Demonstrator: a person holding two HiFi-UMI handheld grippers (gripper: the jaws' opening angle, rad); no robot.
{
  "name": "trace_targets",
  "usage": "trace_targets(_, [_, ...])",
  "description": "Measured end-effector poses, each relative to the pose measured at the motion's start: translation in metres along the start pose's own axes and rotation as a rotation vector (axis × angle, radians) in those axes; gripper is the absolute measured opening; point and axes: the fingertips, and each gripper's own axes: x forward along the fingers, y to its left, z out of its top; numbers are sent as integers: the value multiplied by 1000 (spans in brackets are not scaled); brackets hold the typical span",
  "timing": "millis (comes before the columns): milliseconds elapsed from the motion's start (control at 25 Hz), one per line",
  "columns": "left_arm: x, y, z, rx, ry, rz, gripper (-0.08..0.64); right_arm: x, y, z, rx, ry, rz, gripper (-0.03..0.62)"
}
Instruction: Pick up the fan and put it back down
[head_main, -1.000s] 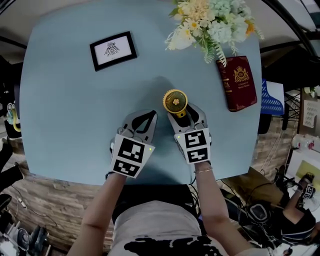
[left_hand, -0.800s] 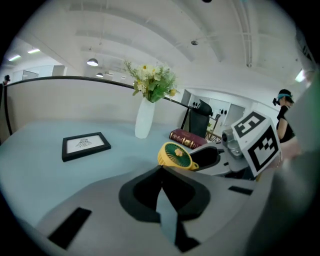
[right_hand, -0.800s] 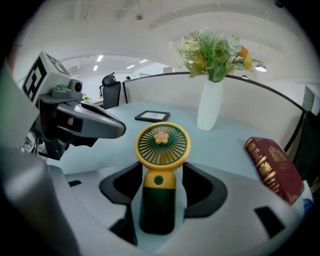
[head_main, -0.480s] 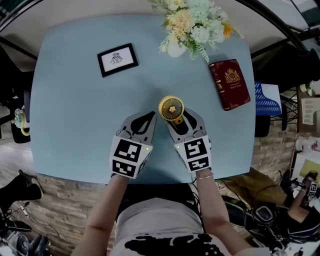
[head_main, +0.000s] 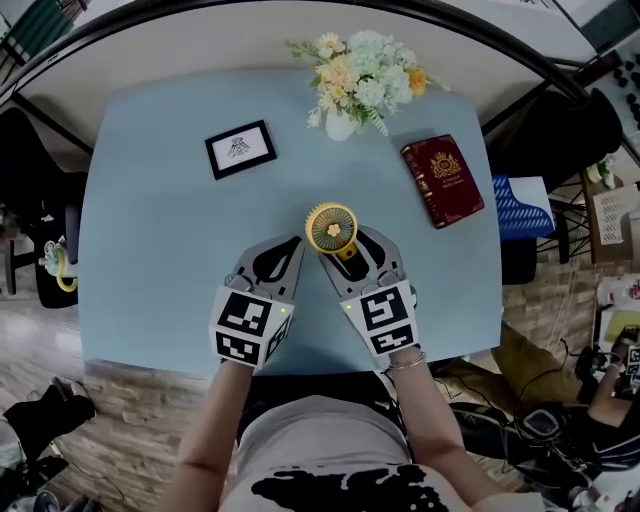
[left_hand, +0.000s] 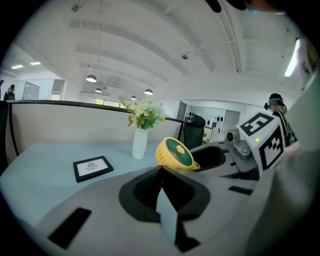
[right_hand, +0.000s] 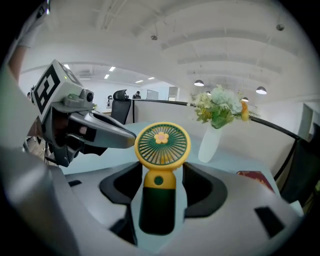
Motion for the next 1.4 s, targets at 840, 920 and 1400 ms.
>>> trace_targets(840, [-29, -33, 110, 177, -189, -24, 11, -79, -33, 133, 32, -359, -46, 258])
trace_targets(920, [-32, -36, 117, 198, -208, -19, 11, -88, -35, 141, 46, -410, -56, 258])
trace_targets(1400, [-35, -57, 121, 220, -241, -61, 11, -119, -42, 135, 108, -479, -97, 258])
